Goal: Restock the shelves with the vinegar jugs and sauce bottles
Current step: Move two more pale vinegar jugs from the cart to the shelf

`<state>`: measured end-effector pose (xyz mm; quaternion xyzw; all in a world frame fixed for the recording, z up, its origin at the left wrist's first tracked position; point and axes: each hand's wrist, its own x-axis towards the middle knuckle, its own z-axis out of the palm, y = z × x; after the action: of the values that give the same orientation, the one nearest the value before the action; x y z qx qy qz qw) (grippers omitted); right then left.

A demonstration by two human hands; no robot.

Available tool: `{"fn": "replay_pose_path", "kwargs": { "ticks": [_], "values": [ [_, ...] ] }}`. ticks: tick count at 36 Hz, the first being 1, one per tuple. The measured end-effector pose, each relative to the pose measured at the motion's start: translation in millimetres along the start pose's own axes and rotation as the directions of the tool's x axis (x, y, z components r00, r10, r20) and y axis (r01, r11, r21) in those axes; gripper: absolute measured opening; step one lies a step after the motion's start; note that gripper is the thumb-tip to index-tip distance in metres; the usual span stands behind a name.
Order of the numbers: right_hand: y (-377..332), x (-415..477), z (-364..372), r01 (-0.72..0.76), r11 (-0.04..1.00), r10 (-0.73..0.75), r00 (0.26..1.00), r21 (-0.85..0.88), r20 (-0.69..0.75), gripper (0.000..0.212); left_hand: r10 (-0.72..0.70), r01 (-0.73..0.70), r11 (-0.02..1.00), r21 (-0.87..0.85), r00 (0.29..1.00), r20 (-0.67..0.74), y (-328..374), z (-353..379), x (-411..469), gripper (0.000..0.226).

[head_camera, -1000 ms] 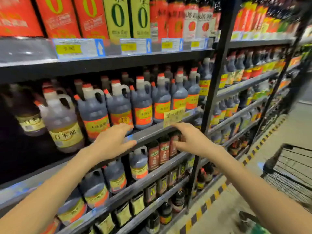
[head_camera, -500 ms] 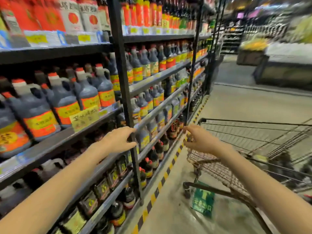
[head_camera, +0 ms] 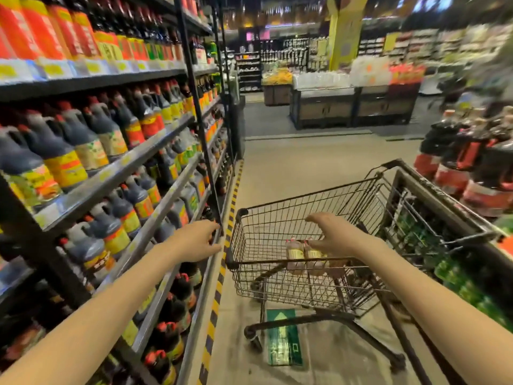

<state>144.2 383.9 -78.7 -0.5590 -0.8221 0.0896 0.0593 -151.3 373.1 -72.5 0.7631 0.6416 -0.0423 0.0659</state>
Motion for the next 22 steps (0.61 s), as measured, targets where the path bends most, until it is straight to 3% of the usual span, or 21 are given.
{"fn": "replay_pose_path", "kwargs": {
  "ticks": [13, 22],
  "values": [
    [81, 47, 8, -0.340, 0.933, 0.345, 0.938, 0.123, -0.028, 0.057, 0.236, -0.238, 0.970, 0.047, 0.971, 0.044, 24, 4, 168, 0.065],
    [143, 85, 31, -0.413, 0.896, 0.417, 0.909, 0.161, 0.014, 0.069, 0.305, -0.302, 0.952, -0.047, 0.942, 0.138, 50, 40, 247, 0.063]
  ]
}}
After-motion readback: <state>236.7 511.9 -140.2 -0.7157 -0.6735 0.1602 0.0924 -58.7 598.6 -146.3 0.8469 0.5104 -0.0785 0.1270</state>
